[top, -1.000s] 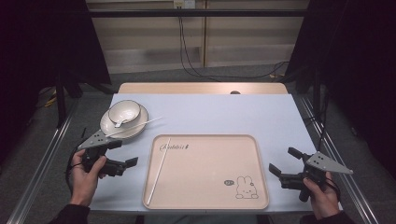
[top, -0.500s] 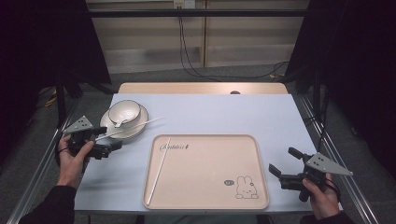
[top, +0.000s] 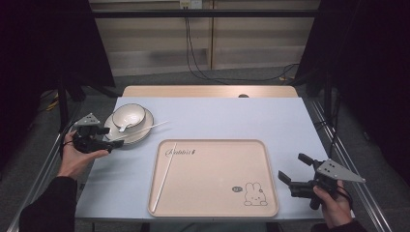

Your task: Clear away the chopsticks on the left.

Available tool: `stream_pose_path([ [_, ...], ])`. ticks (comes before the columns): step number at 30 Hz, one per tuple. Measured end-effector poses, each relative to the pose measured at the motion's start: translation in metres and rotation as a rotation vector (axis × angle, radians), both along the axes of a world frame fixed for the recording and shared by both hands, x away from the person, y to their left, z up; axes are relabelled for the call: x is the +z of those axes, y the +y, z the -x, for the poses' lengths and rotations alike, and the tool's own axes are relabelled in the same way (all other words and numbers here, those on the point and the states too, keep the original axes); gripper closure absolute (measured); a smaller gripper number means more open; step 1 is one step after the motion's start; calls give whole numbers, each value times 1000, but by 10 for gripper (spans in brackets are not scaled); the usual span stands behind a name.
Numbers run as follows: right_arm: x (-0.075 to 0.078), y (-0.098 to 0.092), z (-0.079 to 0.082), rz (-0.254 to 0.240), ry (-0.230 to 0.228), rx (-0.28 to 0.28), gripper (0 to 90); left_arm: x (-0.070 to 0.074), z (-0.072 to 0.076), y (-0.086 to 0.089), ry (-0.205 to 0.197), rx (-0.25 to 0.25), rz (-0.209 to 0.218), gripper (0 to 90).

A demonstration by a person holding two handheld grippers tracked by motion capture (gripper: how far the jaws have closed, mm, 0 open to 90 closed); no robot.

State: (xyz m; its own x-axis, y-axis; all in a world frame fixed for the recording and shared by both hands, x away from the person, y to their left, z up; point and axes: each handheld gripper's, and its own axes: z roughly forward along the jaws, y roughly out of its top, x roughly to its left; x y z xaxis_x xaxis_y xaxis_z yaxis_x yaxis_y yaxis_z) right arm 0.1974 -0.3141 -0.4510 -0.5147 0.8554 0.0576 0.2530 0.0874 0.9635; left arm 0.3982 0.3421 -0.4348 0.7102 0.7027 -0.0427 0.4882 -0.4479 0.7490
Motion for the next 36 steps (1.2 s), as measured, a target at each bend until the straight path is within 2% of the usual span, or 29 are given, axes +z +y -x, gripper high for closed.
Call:
stream_pose_path([
  [2,0,0,0,-4,6,-7,9,-4,-6,0,11,-7,-14,200],
  [3,0,0,0,-7,12,-8,9,-5,-8,0,6,-3,-38,291],
  [5,0,0,0,-7,14,-5,9,-9,-12,1,9,-13,-41,407],
  [6,0,0,1,-5,13,-5,9,-9,-13,1,2,5,-56,420],
  [8,0,0,1,-6,15,-1,9,-8,-15,2,11,-2,-46,502],
  [10,-1,-1,1,-10,24,-9,9,-8,-18,0,19,-15,-36,521],
  [11,-1,-1,0,2,21,-6,9,-9,-20,-5,26,-48,-67,547],
  [14,-1,-1,0,-1,26,-6,9,-10,-23,-8,32,-65,-83,590],
  [15,-1,-1,0,-1,25,-10,9,-13,-25,-10,44,-84,-121,627],
  [20,-2,-1,0,5,30,-15,9,-14,-28,-14,63,-120,-127,729],
  [21,-2,-1,0,0,32,-11,9,-14,-28,-15,67,-125,-116,760],
  [24,-2,-1,0,5,32,-14,8,-13,-29,-14,67,-152,-131,791],
  [26,-2,-1,0,-7,38,-14,9,-11,-30,-13,87,-165,-118,807],
  [27,-2,-1,0,-9,41,-18,9,-10,-30,-12,89,-167,-132,817],
  [28,-2,-2,0,-10,45,-21,9,-10,-30,-13,104,-175,-115,822],
  [30,-3,-2,0,-8,42,-26,10,-10,-31,-13,102,-178,-120,836],
  [31,-2,-2,0,-8,45,-22,10,-9,-33,-14,128,-193,-123,838],
  [36,-2,-2,0,-10,47,-23,10,-9,-36,-18,142,-214,-119,837],
])
